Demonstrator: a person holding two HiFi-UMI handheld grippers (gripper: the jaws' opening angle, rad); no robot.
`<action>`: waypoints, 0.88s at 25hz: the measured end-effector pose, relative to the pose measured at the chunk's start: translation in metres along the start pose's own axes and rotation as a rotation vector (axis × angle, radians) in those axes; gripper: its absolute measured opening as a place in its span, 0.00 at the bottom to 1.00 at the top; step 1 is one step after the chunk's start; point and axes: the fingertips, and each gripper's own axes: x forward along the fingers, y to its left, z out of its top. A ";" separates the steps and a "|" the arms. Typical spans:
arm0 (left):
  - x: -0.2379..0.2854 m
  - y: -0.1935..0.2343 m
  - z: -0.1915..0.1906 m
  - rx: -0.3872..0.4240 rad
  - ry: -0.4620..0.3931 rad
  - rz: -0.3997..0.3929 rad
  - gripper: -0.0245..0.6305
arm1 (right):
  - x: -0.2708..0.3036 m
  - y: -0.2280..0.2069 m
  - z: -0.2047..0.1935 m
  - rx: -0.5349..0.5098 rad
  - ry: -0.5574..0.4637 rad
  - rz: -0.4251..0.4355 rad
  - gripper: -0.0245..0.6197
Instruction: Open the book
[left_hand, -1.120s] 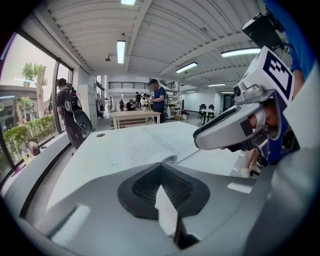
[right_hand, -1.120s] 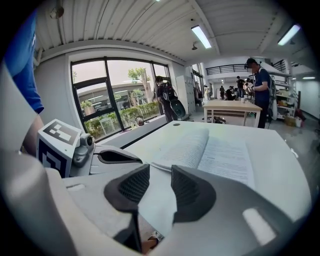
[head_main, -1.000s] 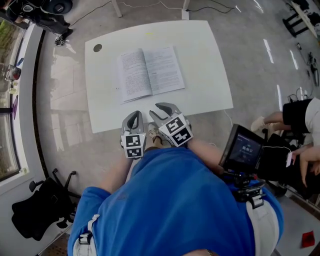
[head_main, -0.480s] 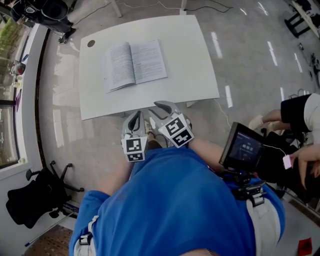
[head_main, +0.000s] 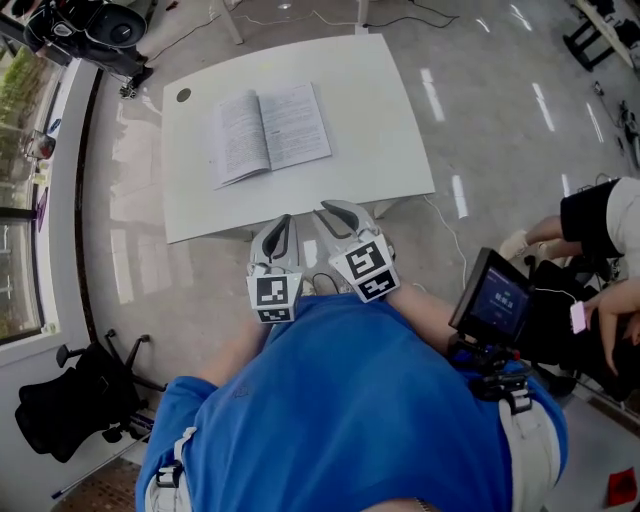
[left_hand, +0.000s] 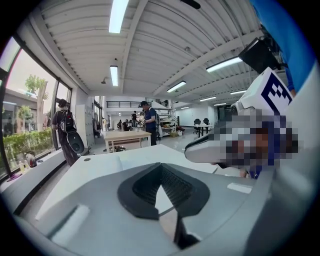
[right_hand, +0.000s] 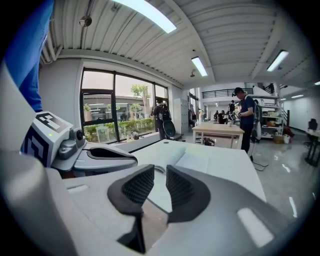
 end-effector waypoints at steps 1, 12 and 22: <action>-0.002 0.003 0.003 -0.001 -0.012 -0.001 0.05 | -0.004 -0.001 0.004 0.006 -0.016 -0.020 0.15; -0.001 0.023 0.029 -0.025 -0.071 -0.002 0.05 | -0.021 -0.026 0.033 0.027 -0.114 -0.158 0.04; 0.003 0.023 0.031 -0.016 -0.068 -0.022 0.05 | -0.018 -0.025 0.037 0.019 -0.113 -0.166 0.04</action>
